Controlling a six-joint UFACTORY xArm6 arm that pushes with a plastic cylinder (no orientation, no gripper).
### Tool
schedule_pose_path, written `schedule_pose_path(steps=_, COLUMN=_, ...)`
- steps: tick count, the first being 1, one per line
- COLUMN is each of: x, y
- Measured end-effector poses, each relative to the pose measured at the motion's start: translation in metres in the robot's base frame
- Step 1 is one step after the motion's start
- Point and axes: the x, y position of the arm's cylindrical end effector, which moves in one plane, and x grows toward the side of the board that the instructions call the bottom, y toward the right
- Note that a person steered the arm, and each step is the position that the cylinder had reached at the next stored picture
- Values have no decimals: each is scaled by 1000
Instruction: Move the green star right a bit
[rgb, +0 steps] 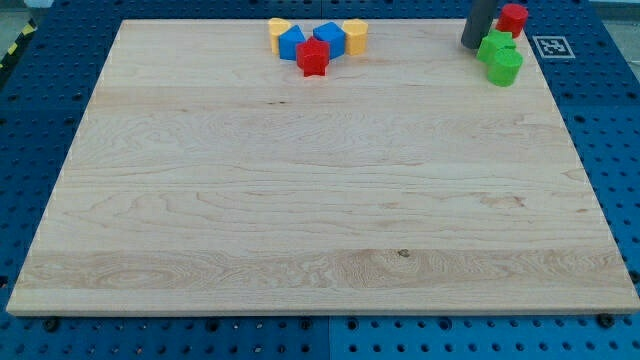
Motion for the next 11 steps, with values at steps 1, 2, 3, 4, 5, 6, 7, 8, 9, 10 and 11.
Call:
schedule_pose_path(steps=1, x=-7, y=-9)
schedule_pose_path(steps=2, x=-28, y=-10)
schedule_pose_path(steps=3, x=-25, y=-10)
schedule_pose_path(steps=4, x=-14, y=-6)
schedule_pose_path(steps=5, x=-14, y=-2)
schedule_pose_path(steps=6, x=-14, y=-2)
schedule_pose_path(steps=7, x=-15, y=-1)
schedule_pose_path(steps=8, x=-17, y=-1)
schedule_pose_path(steps=9, x=-18, y=-1)
schedule_pose_path(steps=10, x=-24, y=1)
schedule_pose_path(steps=11, x=-28, y=1)
